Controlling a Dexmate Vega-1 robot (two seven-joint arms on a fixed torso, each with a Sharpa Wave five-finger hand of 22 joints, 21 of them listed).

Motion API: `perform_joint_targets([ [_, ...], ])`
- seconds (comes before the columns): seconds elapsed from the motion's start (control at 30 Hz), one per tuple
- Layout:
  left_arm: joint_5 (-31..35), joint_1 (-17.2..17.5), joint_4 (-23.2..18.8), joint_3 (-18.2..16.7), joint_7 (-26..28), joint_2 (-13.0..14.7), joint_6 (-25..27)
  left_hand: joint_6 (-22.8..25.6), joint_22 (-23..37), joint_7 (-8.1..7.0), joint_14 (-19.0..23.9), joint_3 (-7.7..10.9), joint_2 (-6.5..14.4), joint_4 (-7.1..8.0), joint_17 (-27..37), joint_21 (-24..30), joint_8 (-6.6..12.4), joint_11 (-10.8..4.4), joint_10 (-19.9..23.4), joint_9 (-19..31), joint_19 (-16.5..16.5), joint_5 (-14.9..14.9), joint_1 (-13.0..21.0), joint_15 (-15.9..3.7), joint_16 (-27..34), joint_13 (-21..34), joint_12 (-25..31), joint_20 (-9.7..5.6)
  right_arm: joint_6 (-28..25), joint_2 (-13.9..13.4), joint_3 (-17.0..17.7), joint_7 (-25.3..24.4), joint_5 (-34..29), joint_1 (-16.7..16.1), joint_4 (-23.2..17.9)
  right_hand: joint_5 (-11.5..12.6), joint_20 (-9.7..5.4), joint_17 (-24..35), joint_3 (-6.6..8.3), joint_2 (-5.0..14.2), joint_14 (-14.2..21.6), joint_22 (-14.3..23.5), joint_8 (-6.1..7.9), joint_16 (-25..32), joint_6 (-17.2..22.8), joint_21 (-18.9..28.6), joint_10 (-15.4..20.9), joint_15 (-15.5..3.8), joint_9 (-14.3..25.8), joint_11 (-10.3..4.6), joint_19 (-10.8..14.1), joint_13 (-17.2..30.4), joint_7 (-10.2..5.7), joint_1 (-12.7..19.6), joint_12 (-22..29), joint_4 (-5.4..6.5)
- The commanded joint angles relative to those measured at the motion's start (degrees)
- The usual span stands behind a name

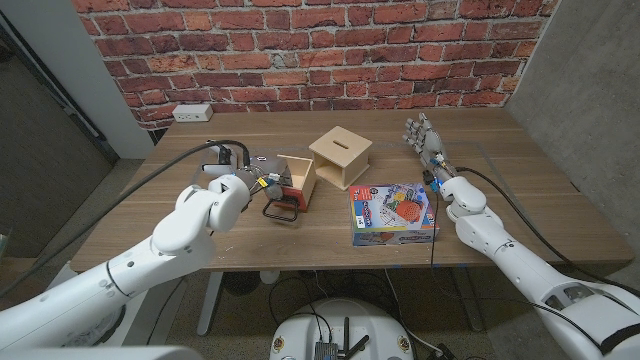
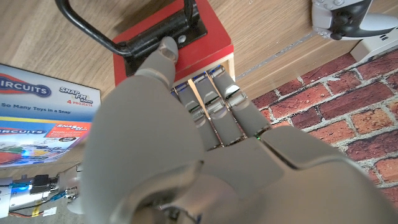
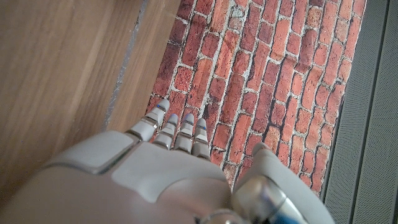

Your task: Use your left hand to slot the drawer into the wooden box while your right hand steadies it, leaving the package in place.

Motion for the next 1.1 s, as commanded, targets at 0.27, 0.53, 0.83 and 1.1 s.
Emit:
perform_joint_targets([
  [0.27, -8.2, -3.0, 1.4, -0.4, 0.7, 3.1, -6.9, 0.8, 0.0, -0.07, 0.1, -0.26, 1.5, -0.01, 0.1, -0.2, -0.17, -0.20, 0.2, 0.2, -0.7, 0.2, 0.6, -3.46, -0.4, 0.3, -0.4, -4.00, -1.1, -2.6, -0.1, -0.7, -1.6, -1.0, -4.4, 0.3, -0.55, -0.1, 0.49, 1.93, 0.3, 0.1, 0.25, 0.5, 0.5, 0.2, 0.1, -2.04, 0.1, -0.15, 0.5, 0.1, -0.03, -0.1, 0.1, -0.07],
  [0.53, -10.4, -4.6, 2.5, -0.2, 0.1, 4.0, -10.0, 1.0, 0.0, -0.25, 0.1, -0.38, 1.6, 0.00, 0.1, -0.2, -0.20, -0.25, 0.4, 0.2, -0.8, 0.2, 0.6, -3.44, -0.4, 0.4, -0.4, -3.99, -2.0, -4.0, -0.1, -1.1, -2.3, -1.9, -6.5, 0.3, -0.58, -0.1, 0.51, 1.92, 0.4, 0.1, 0.21, 0.5, 0.4, 0.2, 0.1, -2.04, 0.1, -0.17, 0.5, 0.1, -0.06, -0.1, 0.2, -0.05],
  [0.83, -11.7, -6.3, 3.2, 0.1, -1.1, 4.7, -12.7, 1.3, 0.0, -0.05, -0.5, -0.49, 1.6, 0.01, 0.1, -0.4, -0.21, -0.17, 0.6, 0.3, -1.2, 0.2, 0.5, -3.43, -0.7, 0.4, -0.4, -4.03, -3.0, -6.0, -0.4, -1.1, -3.9, -2.4, -9.0, 0.3, -0.73, -0.3, 0.56, 1.90, 0.3, 0.1, 0.20, 0.5, 0.5, 0.2, 0.0, -2.15, 0.1, -0.19, 0.4, 0.1, -0.03, -0.1, 0.1, -0.05],
  [1.1, -12.6, -7.9, 4.4, 0.5, -1.9, 4.8, -15.4, 1.5, 0.0, -0.14, -0.5, -0.54, 1.7, 0.04, 0.1, -0.5, -0.20, -0.12, 0.6, 0.3, -1.3, 0.3, 0.5, -3.44, -0.7, 0.5, -0.5, -4.01, -3.9, -8.1, -1.1, -0.9, -6.2, -2.4, -11.5, 0.3, -1.01, -0.4, 0.64, 1.88, 0.1, 0.1, 0.15, 0.4, 0.4, 0.1, 0.1, -2.44, 0.1, -0.19, 0.2, 0.0, -0.16, 0.0, 0.1, -0.08],
])
